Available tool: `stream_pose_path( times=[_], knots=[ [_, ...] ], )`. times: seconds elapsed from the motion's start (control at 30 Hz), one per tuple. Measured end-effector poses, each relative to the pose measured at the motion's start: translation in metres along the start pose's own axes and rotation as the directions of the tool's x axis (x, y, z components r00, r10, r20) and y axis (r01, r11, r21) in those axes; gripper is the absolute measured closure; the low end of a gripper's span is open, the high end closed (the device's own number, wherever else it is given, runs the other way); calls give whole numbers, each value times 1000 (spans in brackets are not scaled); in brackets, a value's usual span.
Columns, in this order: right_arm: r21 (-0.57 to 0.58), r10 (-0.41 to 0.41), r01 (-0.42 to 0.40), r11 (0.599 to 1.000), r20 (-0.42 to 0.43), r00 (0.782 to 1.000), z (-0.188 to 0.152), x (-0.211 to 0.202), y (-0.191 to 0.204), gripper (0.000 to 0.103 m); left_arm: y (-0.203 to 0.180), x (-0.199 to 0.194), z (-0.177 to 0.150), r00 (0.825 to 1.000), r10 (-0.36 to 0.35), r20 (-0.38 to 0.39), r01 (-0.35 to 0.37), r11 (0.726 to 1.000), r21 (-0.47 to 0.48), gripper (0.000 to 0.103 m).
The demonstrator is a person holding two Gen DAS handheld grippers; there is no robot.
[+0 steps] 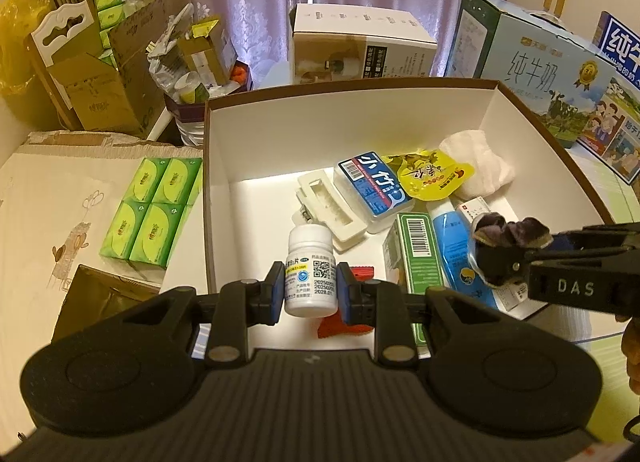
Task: Organize objects
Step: 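Open both grippers to set the pill bottle and cloth inside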
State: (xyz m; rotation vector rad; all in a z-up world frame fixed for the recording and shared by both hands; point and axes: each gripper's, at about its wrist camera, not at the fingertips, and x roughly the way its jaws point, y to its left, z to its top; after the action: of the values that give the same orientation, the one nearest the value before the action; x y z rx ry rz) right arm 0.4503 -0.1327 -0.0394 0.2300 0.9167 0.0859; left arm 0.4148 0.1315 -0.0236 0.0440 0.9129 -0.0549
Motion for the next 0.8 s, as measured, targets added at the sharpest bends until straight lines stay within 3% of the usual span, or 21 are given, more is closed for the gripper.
stream_pose_path(
  times=[0.2,0.67,0.8],
  knots=[
    [2,4,-4,1000,43,999,3,-6,1,50,0,2,-1,1000,-1,-4,1,1000,-2,81],
    [32,-9,7,999,34,999,-1,-6,-8,47,3,7,-1,1000,6,-11,-6,1000,-10,80],
    [32,-10,8,999,36,999,-1,-7,-8,47,5,6,-1,1000,6,-8,-7,1000,-14,71]
  ],
)
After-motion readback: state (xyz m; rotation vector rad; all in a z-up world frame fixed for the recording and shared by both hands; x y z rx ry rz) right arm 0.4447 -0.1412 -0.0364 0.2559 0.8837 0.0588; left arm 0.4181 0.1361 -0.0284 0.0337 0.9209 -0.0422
